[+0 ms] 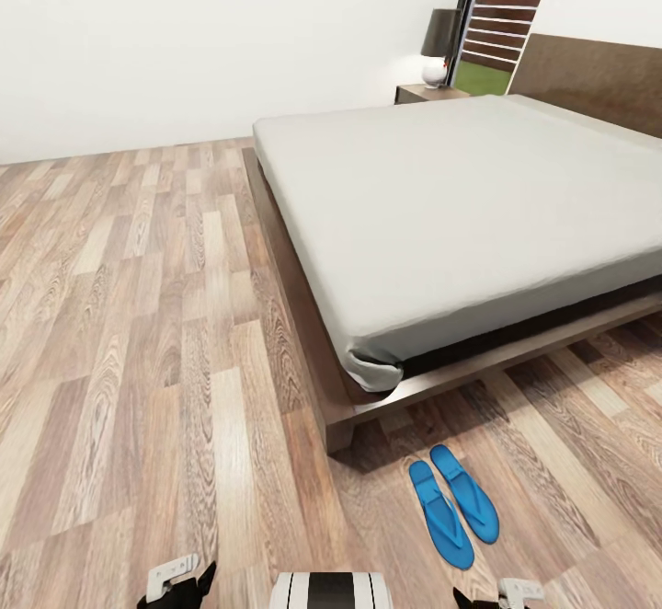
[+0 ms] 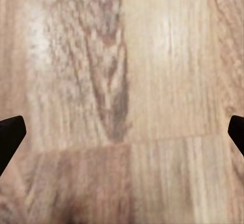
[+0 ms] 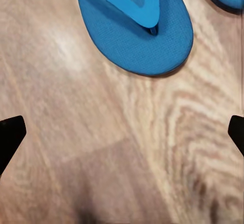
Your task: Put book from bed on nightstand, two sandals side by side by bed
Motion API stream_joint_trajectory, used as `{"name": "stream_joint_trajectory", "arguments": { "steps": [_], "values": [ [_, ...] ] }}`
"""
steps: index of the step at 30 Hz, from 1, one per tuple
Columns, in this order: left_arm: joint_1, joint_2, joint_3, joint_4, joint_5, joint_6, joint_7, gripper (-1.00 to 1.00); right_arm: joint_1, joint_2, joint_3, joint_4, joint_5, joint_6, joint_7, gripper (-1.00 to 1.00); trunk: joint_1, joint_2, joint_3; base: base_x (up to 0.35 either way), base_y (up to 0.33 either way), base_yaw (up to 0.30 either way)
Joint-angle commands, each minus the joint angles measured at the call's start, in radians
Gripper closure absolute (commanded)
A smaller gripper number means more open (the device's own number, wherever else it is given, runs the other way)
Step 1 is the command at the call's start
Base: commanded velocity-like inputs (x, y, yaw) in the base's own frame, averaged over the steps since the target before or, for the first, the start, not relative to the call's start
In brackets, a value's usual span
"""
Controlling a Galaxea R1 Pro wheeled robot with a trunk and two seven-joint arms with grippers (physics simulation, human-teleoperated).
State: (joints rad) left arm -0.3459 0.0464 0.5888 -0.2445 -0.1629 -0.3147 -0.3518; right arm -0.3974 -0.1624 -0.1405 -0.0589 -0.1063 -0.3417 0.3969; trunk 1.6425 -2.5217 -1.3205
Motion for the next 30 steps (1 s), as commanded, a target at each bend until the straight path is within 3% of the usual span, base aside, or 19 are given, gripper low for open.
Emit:
{"name": "stream_joint_trajectory", "arguments": {
  "steps": [1, 7, 19, 30],
  "values": [
    [-0.001, 0.000, 0.008, 0.001, -0.010, -0.004, -0.004, -1.00, -0.001, 0.000, -0.004, 0.000, -0.010, -0.006, 0.010, -1.00, 0.000, 0.000, -0.001, 0.000, 0.000, 0.000],
    [-0.001, 0.000, 0.008, 0.001, -0.011, -0.005, -0.004, -1.00, -0.001, 0.000, -0.008, -0.005, -0.014, -0.062, 0.010, -1.00, 0.000, 0.000, -0.001, 0.000, 0.000, 0.000],
    [-0.001, 0.000, 0.008, -0.001, -0.010, -0.036, -0.004, -1.00, -0.001, 0.000, -0.005, -0.006, -0.012, -0.068, 0.010, -1.00, 0.000, 0.000, -0.001, 0.000, 0.000, 0.000],
    [-0.001, 0.000, 0.008, -0.001, -0.010, -0.044, -0.004, -1.00, -0.001, 0.000, -0.005, -0.004, -0.012, -0.068, 0.010, -1.00, -0.005, 0.002, 0.042, 0.000, 0.000, 0.000]
  ]
}}
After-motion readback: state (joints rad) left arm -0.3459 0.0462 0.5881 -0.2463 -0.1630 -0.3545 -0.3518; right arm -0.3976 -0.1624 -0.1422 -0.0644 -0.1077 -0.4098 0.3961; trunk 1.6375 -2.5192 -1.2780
